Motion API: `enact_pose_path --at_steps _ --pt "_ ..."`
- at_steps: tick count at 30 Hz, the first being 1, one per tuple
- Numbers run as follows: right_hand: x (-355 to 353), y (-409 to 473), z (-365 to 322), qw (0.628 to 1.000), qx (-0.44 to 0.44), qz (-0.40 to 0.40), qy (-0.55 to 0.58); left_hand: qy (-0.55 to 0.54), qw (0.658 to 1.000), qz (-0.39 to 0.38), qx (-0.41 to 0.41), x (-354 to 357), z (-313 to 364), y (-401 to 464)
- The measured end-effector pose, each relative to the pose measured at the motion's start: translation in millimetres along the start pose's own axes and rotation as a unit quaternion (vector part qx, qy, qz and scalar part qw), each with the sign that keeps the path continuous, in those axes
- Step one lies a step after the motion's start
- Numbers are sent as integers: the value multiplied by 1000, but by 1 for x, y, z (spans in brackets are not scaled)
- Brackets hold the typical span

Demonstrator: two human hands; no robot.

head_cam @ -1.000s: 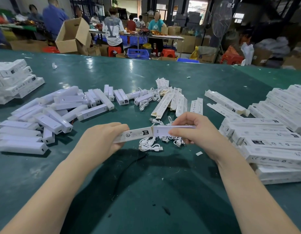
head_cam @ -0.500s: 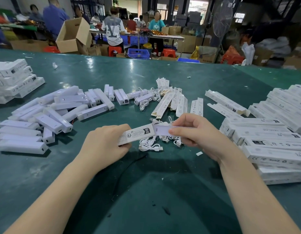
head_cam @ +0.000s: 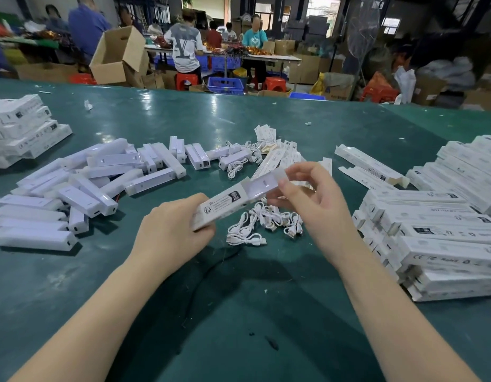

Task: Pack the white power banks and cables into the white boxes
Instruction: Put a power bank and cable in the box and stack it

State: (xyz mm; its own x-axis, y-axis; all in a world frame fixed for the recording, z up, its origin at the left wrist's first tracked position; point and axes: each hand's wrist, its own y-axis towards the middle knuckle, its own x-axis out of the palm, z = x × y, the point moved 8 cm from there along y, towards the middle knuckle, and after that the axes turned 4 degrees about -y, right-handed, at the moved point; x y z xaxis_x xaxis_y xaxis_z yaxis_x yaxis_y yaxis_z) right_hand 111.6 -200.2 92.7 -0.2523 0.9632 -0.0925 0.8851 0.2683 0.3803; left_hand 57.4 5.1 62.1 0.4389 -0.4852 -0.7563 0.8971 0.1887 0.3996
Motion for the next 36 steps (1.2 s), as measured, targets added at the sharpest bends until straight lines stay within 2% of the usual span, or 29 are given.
enact_pose_path --at_steps 2,4,6,8,10,11,12,14,16,18,20,22,24,26,30,36 --pt "15 -6 -4 994 -36 -33 -101 1 1000 -7 -3 2 1 -1" --pt "32 -12 0 969 -64 -75 -226 -2 1000 -23 -8 5 2 -1" --pt "44 -14 3 963 -58 -109 -241 -14 1000 -19 -8 5 0 -1" --pt "38 -11 -2 986 -60 -74 -139 -39 999 12 -5 0 -2 -1" --pt "18 -6 1 996 -57 15 -68 -101 994 46 -17 -4 -6 -1" --pt "10 -5 4 993 -50 45 -96 -151 986 58 -33 -6 -8 -2" --pt "7 -2 9 984 -39 42 -166 -205 975 66 -54 -7 -9 -2" --pt "17 0 29 941 -3 -61 -332 -301 945 71 -104 -7 -14 -1" --pt "33 -6 50 884 18 -175 -433 -380 910 58 -158 -3 -18 0" --pt "44 -10 56 856 1 -203 -475 -494 841 24 -221 7 -21 -1" --pt "47 -10 46 873 -23 -168 -458 -575 764 -9 -293 20 -24 -3" --pt "39 -8 37 933 -4 -94 -347 -587 739 -35 -330 27 -25 -6" --pt "32 -8 31 978 29 -37 -201 -584 742 -67 -322 32 -20 -7" --pt "36 -11 27 989 35 -39 -140 -578 754 -107 -292 36 -10 -8" --pt "49 -17 21 986 6 -59 -159 -565 774 -104 -265 41 -3 -9" --pt "50 -19 20 987 -13 -26 -155 -555 796 -80 -228 38 -2 -7"
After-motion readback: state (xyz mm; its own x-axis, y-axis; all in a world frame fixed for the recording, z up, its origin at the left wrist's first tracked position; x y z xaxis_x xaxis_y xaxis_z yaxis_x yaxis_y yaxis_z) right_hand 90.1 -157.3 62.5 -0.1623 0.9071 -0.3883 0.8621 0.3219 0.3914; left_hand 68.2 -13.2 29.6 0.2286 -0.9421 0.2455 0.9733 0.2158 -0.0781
